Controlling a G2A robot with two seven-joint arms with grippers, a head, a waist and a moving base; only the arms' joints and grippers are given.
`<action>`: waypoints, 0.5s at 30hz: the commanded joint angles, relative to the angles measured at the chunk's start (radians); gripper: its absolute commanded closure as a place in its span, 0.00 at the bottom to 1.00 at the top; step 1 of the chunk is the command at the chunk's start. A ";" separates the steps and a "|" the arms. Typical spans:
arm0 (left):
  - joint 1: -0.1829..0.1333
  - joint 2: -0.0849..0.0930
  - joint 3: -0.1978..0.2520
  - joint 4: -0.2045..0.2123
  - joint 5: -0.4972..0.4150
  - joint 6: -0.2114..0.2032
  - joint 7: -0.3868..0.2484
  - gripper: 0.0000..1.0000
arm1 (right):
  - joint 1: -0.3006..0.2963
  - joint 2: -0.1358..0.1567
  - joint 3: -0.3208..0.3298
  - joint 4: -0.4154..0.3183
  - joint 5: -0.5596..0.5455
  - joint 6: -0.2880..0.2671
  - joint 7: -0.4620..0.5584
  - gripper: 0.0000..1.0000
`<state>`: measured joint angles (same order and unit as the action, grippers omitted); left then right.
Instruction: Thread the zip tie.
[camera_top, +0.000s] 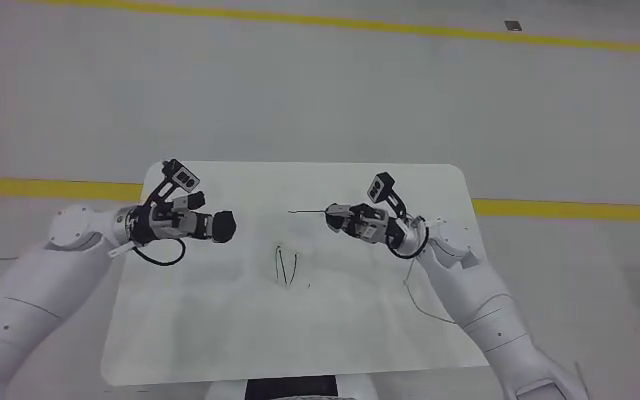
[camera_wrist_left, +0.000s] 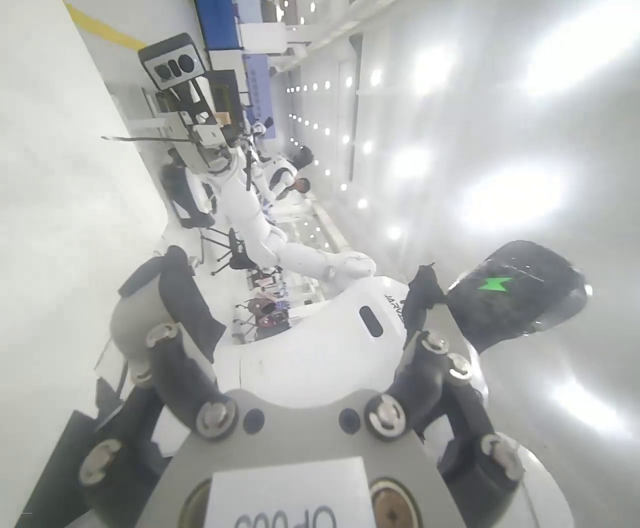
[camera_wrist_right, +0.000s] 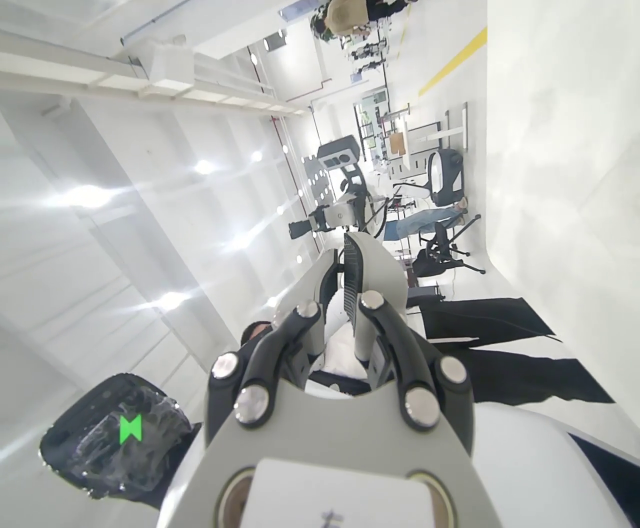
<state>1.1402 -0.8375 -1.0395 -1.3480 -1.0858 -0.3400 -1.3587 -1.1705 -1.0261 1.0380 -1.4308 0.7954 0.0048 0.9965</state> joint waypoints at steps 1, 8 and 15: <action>-0.028 -0.025 0.029 0.055 -0.020 0.000 -0.029 0.00 | 0.018 -0.008 -0.021 0.002 -0.013 -0.046 0.020 1.00; -0.091 -0.073 0.064 0.146 0.100 0.000 0.001 0.00 | 0.061 -0.038 -0.087 0.034 -0.024 -0.172 0.055 1.00; -0.091 -0.073 0.064 0.146 0.100 0.000 0.001 0.00 | 0.061 -0.038 -0.087 0.034 -0.024 -0.172 0.055 1.00</action>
<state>1.0496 -0.9108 -0.9759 -1.2021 -0.9860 -0.3400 -1.3576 -1.1092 -1.0641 0.9508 -1.3965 0.7716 -0.1667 1.0514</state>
